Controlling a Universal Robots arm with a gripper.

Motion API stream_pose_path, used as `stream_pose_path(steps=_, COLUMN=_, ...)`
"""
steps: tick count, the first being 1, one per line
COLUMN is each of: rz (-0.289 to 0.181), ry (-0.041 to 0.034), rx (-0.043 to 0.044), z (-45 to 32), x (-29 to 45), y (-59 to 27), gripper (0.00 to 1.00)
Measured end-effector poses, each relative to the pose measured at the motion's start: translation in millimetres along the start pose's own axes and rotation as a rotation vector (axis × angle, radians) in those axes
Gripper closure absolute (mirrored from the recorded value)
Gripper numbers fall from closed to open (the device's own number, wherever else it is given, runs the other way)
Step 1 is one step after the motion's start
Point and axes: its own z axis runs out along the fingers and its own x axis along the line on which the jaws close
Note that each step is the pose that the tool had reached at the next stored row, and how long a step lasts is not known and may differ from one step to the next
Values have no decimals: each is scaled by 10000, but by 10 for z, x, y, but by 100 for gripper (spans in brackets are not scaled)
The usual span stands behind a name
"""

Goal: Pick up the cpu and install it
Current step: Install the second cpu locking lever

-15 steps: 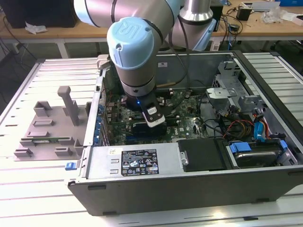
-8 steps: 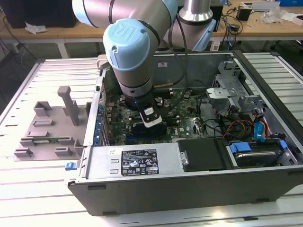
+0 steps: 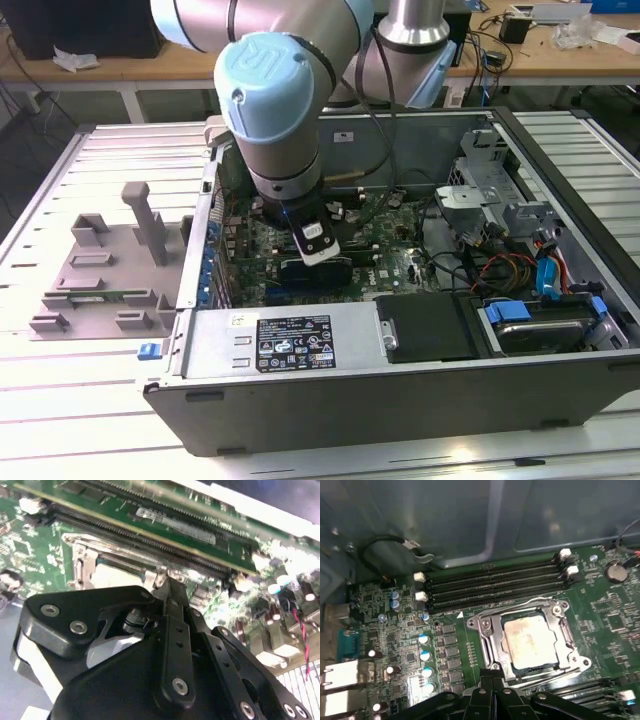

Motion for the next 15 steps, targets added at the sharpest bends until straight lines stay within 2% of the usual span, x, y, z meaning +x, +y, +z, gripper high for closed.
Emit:
stream_pose_path(steps=1, rz=0, ry=-2, rx=9, z=-33, x=-3, y=13, gripper=89)
stream_pose_path(steps=2, rz=2, ry=-12, rx=52, z=-100, x=-11, y=40, gripper=89)
stream_pose_path(steps=4, rz=3, ry=-35, rx=161, z=-158, x=-22, y=65, gripper=89)
stream_pose_path(steps=6, rz=2, ry=-76, rx=407, z=-200, x=-39, y=85, gripper=89)
stream_pose_path(steps=7, rz=4, ry=-123, rx=714, z=-221, x=-62, y=97, gripper=89)
stream_pose_path(steps=8, rz=10, ry=-158, rx=920, z=-228, x=-80, y=104, gripper=89)
stream_pose_path(steps=9, rz=19, ry=-190, rx=1058, z=-227, x=-98, y=110, gripper=89)
stream_pose_path(steps=11, rz=155, ry=-242, rx=1100, z=-205, x=-243, y=159, gripper=89)
stream_pose_path(steps=12, rz=187, ry=-257, rx=1120, z=-191, x=-277, y=189, gripper=89)
stream_pose_path(steps=15, rz=219, ry=-300, rx=1270, z=-149, x=-304, y=298, gripper=89)
